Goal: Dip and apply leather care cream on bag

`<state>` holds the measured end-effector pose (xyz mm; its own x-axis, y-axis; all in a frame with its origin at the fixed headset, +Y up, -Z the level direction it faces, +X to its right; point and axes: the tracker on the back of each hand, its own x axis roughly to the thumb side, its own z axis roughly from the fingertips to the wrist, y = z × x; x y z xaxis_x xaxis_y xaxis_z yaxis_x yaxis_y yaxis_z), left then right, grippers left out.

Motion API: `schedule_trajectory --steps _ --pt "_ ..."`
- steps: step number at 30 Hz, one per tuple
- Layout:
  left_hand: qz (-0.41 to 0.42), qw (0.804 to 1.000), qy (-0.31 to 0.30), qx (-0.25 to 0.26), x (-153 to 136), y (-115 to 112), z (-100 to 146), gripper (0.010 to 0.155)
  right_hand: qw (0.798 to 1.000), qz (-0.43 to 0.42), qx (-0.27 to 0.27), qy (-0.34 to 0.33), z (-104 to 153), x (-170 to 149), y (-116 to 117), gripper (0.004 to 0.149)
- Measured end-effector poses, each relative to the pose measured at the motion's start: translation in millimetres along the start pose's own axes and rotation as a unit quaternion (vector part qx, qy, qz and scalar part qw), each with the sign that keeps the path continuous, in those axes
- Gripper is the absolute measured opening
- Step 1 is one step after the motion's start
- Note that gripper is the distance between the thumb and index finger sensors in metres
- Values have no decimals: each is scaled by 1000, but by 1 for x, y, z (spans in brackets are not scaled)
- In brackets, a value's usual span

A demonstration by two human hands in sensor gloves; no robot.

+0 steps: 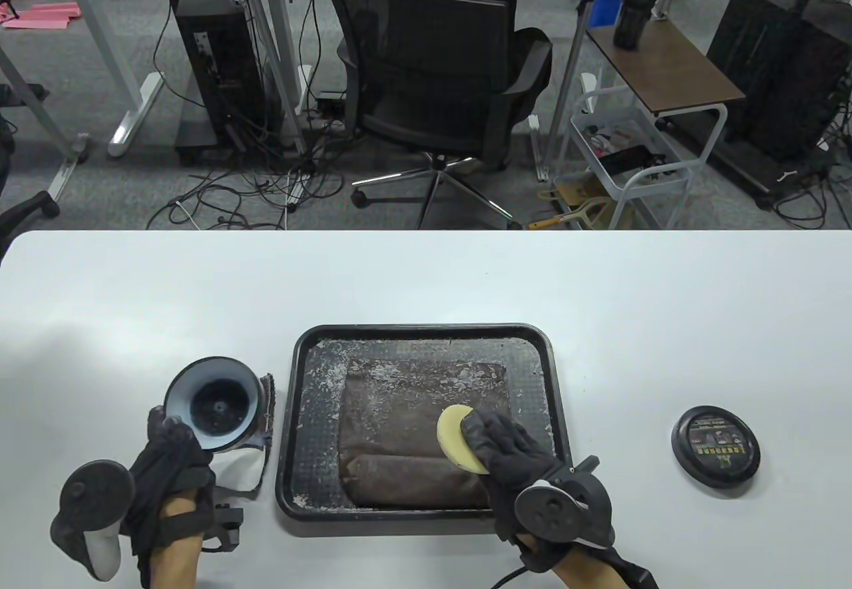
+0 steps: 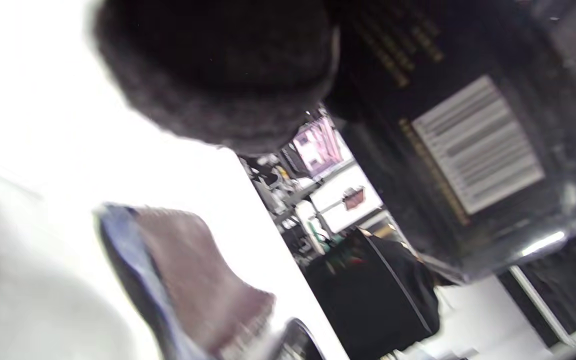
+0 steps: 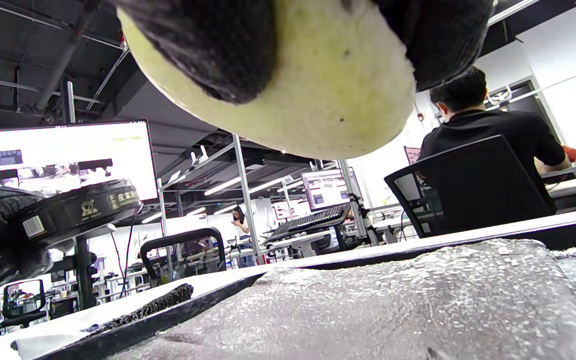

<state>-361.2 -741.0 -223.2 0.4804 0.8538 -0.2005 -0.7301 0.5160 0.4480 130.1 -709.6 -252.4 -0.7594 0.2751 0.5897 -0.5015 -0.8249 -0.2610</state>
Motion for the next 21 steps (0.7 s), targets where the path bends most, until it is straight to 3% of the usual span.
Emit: schedule_trajectory --steps 5,12,21 --pt "-25 996 81 32 -31 19 -4 72 1000 1 7 2 0 1 -1 54" --pt "-19 984 165 61 -64 25 -5 72 1000 2 25 5 -1 1 0 55" --pt "-40 977 210 8 -76 16 -8 75 1000 -1 23 6 -1 0 0 55"
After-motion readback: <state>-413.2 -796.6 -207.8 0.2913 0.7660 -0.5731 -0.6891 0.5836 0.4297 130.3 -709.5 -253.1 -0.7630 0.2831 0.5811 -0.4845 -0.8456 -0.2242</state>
